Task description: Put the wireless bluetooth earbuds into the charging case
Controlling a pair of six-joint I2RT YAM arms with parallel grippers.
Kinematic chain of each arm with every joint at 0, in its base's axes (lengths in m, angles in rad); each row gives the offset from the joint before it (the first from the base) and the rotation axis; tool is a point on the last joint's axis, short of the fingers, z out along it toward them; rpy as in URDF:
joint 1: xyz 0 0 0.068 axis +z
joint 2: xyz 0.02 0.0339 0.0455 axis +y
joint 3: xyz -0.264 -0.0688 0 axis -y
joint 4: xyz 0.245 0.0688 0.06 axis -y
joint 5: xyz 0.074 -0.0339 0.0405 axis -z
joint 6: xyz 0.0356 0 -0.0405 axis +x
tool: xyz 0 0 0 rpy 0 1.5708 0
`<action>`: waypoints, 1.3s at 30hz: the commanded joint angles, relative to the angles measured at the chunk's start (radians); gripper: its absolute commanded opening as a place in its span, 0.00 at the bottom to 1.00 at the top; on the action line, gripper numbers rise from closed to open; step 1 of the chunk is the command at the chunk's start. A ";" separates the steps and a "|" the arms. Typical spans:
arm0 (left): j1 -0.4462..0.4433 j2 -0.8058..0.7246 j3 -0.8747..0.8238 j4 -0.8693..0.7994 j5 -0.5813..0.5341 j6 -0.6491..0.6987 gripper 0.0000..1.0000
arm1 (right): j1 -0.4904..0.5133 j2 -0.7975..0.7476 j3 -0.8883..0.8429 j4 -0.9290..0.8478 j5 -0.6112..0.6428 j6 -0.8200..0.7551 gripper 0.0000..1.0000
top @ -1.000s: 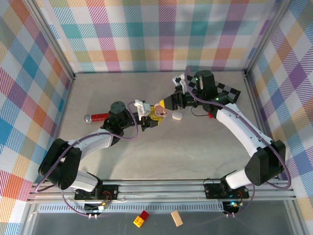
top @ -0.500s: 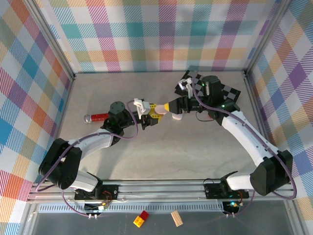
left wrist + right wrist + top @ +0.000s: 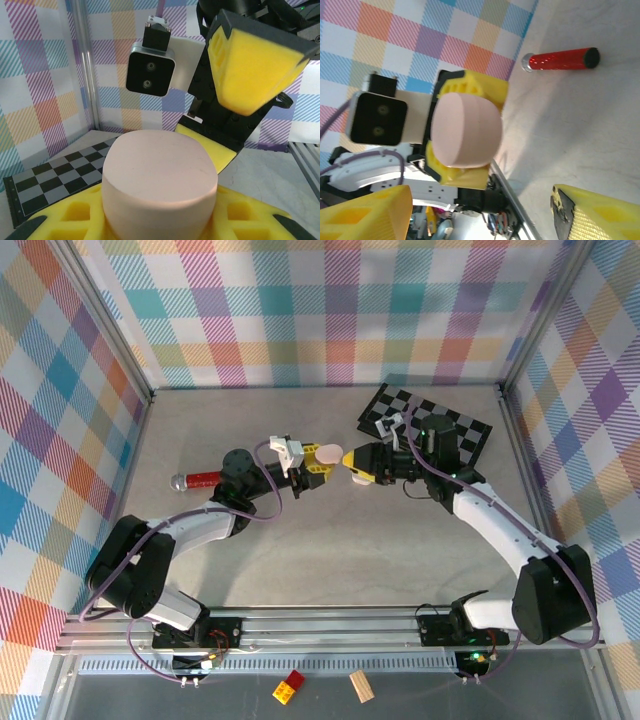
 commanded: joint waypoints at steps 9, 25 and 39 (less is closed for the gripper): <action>-0.024 0.013 0.025 0.059 0.024 -0.009 0.30 | 0.045 0.088 0.064 0.242 -0.088 0.170 0.68; -0.035 0.000 0.033 -0.020 0.044 0.046 0.30 | 0.046 0.128 0.069 0.269 -0.092 0.216 0.29; -0.034 -0.032 0.016 -0.062 0.032 0.069 0.64 | 0.037 0.104 0.062 0.142 -0.029 0.110 0.20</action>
